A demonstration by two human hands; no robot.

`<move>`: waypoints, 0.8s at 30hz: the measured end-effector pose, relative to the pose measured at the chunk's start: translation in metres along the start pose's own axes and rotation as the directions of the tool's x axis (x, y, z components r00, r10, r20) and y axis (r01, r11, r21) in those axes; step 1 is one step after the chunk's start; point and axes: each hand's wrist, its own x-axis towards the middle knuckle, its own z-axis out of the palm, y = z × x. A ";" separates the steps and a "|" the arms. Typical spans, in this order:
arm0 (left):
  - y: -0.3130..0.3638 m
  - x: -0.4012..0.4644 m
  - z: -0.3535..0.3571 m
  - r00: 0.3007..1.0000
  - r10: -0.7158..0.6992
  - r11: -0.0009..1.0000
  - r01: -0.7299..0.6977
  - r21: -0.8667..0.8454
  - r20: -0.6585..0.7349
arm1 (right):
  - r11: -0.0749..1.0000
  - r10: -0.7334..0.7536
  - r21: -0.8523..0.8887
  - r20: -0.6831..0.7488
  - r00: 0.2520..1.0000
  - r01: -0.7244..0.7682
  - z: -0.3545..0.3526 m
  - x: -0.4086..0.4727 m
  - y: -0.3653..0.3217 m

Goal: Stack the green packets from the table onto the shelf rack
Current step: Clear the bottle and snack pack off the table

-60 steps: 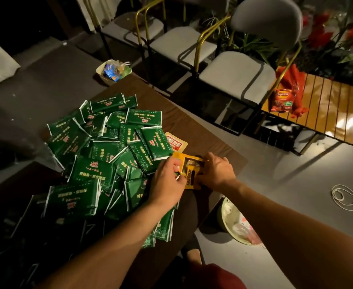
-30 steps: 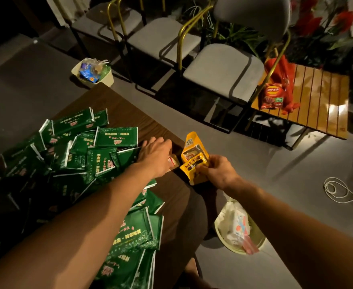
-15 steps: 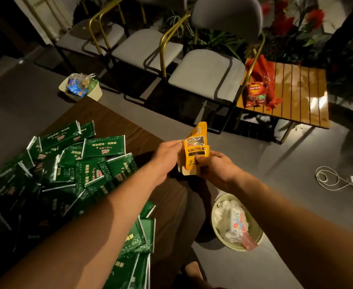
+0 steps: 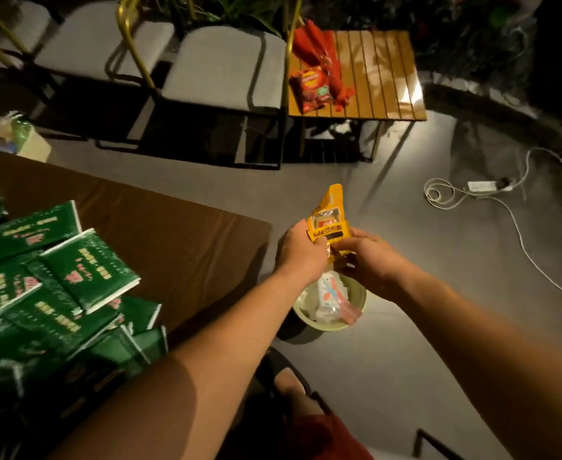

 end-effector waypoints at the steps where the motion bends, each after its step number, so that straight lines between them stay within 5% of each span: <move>1: -0.006 0.001 0.016 0.999 -0.037 0.999 0.037 -0.011 0.026 | 1.000 0.028 0.008 -0.032 0.999 -0.028 -0.012 -0.002 0.013; 7: -0.089 0.024 0.097 0.944 -0.306 0.926 0.325 -0.190 0.126 | 0.981 0.192 0.020 -0.292 0.937 -0.195 -0.044 0.027 0.097; 13: -0.187 0.065 0.150 0.879 -0.457 0.860 0.476 -0.185 0.138 | 0.937 0.333 0.039 -0.390 0.858 -0.346 -0.048 0.086 0.184; 20: -0.226 0.099 0.166 0.924 -0.366 0.930 0.367 0.016 0.114 | 0.907 0.305 -0.142 -0.432 0.849 -0.397 -0.075 0.201 0.299; 24: -0.226 0.118 0.167 0.942 -0.315 0.949 0.310 0.055 0.120 | 0.936 0.233 -0.148 -0.420 0.877 -0.319 -0.043 0.195 0.251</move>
